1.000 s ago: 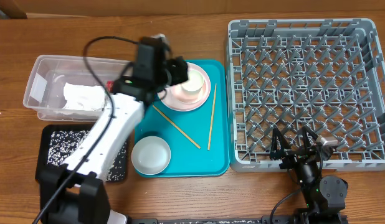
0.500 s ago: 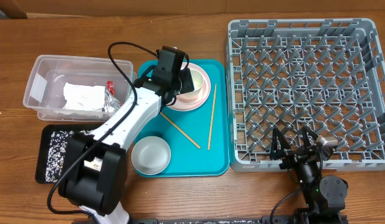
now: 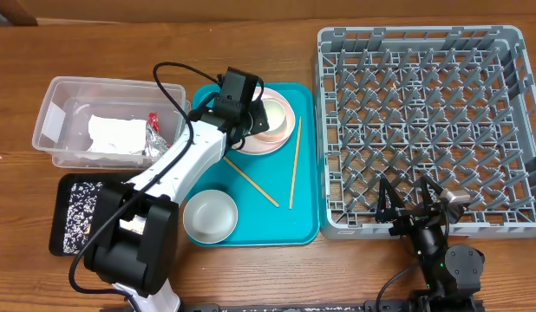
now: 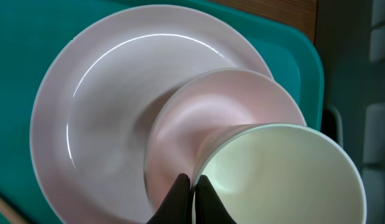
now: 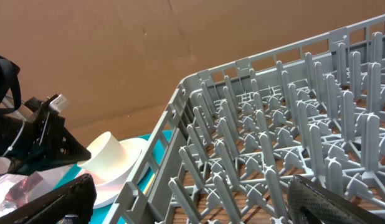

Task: Sort waste into correct bins and load items into the dishwasher
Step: 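Grasp the white cup rim with the left gripper, then lift the cup toward the rack and hand it to the right gripper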

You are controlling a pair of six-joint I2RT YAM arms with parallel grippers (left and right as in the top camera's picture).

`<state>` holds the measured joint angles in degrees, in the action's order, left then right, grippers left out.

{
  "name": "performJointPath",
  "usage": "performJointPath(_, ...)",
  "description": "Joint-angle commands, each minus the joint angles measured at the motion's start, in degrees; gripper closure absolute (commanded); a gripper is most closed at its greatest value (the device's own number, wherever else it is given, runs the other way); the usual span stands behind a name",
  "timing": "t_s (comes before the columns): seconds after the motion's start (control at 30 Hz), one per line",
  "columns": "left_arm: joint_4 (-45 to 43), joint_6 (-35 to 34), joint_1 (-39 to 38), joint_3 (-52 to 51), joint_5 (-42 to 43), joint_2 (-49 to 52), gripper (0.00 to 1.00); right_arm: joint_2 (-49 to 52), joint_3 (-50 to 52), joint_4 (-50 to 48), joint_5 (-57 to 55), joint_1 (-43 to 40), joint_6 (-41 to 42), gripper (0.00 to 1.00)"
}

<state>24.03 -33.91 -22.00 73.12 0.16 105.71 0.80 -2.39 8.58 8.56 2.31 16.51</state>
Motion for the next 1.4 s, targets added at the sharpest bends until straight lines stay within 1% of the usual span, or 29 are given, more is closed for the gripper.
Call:
performJointPath(0.0,0.7,0.3,0.4,0.7,-0.6,0.2,0.96,-0.4,0.1,-0.5,-0.4,0.3,0.2,0.0)
performJointPath(0.1,0.9,0.3,1.2,1.3,0.0,-1.5,0.96,-0.4,0.1,-0.5,-0.4,0.3,0.2,0.0)
performJointPath(0.13,1.6,0.3,1.8,2.0,1.6,-2.6,0.96,-0.4,0.1,-0.5,-0.4,0.3,0.2,0.0)
performJointPath(0.17,2.3,0.3,2.3,2.7,3.9,-3.7,0.96,-0.4,0.1,-0.5,-0.4,0.3,0.2,0.0)
performJointPath(0.23,4.1,0.3,3.9,4.3,11.1,-6.5,0.96,-0.4,0.1,-0.5,-0.4,0.3,0.2,0.0)
performJointPath(0.3,5.8,0.3,5.9,5.7,20.1,-9.1,0.96,-0.4,0.1,-1.0,-0.8,0.3,0.2,0.0)
performJointPath(0.4,8.3,0.6,10.2,7.7,39.2,-12.0,0.96,-0.4,0.1,-0.4,-0.9,0.3,0.2,0.0)
performJointPath(0.47,8.3,1.2,13.3,8.0,54.7,-12.9,0.96,-0.4,0.1,-0.4,-0.3,0.3,0.6,0.0)
performJointPath(0.53,8.3,2.0,16.2,8.0,70.2,-12.9,0.96,-0.4,0.1,-1.1,6.1,0.3,5.4,0.0)
performJointPath(0.63,8.3,5.0,18.5,8.0,81.5,-12.7,0.96,-0.4,-0.1,-6.4,15.4,0.3,15.1,0.0)
performJointPath(0.7,8.4,6.7,18.9,8.0,84.5,-12.7,0.96,-0.4,-1.2,-9.5,19.1,0.3,23.3,0.0)
performJointPath(0.77,8.4,7.0,18.8,8.0,85.3,-12.7,0.96,0.1,-4.0,-11.5,22.7,0.3,27.8,0.0)
performJointPath(0.83,8.3,7.0,18.2,8.0,85.2,-12.7,0.96,1.6,-8.2,-10.8,26.8,0.3,28.6,0.0)
performJointPath(0.93,8.3,7.0,16.9,8.0,85.4,-12.7,0.96,6.2,-15.1,-7.2,32.9,0.3,28.5,0.0)
performJointPath(1.03,8.3,8.0,15.1,8.0,85.4,-12.7,0.96,13.6,-22.1,-4.2,38.8,0.3,28.5,0.0)
performJointPath(1.07,8.3,9.4,13.9,8.0,85.4,-12.7,0.96,18.6,-25.8,-4.2,42.6,0.3,28.5,0.0)
performJointPath(1.23,8.3,10.5,11.7,8.0,85.4,-12.7,0.96,31.0,-32.1,-5.4,50.9,0.3,28.6,0.0)
performJointPath(1.27,8.3,11.2,11.4,8.0,85.4,-12.7,0.96,33.0,-32.2,-7.0,52.4,0.3,29.3,0.0)
performJointPath(1.3,8.4,12.4,10.7,8.0,85.4,-12.7,0.96,36.5,-32.2,-9.9,53.9,0.3,33.6,0.0)
performJointPath(1.37,8.3,13.3,10.0,8.0,85.4,-12.7,0.96,39.5,-32.2,-10.9,53.4,0.3,39.2,0.0)
